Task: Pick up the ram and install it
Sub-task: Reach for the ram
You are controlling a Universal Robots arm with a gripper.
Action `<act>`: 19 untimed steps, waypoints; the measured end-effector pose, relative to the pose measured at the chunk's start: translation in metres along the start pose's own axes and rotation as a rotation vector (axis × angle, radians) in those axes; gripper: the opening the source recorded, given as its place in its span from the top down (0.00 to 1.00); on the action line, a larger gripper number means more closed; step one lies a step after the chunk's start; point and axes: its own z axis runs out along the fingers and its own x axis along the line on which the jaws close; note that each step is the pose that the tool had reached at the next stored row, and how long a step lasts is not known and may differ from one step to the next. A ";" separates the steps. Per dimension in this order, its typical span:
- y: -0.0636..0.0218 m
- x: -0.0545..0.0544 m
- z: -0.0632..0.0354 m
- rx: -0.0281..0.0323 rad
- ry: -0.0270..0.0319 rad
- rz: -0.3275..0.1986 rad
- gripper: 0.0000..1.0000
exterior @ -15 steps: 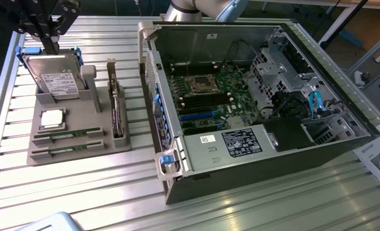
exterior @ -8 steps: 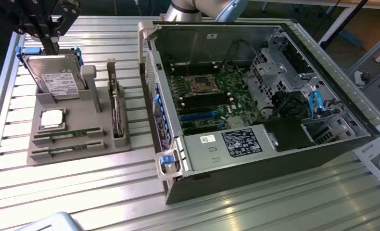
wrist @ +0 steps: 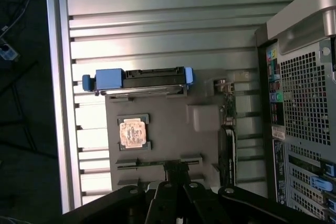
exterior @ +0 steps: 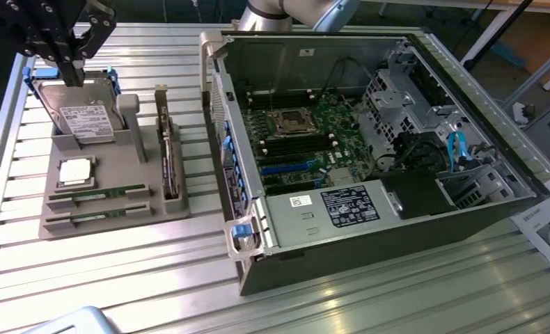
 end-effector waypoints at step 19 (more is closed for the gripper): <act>-0.0329 -0.003 -0.0015 0.0001 0.0000 0.001 0.90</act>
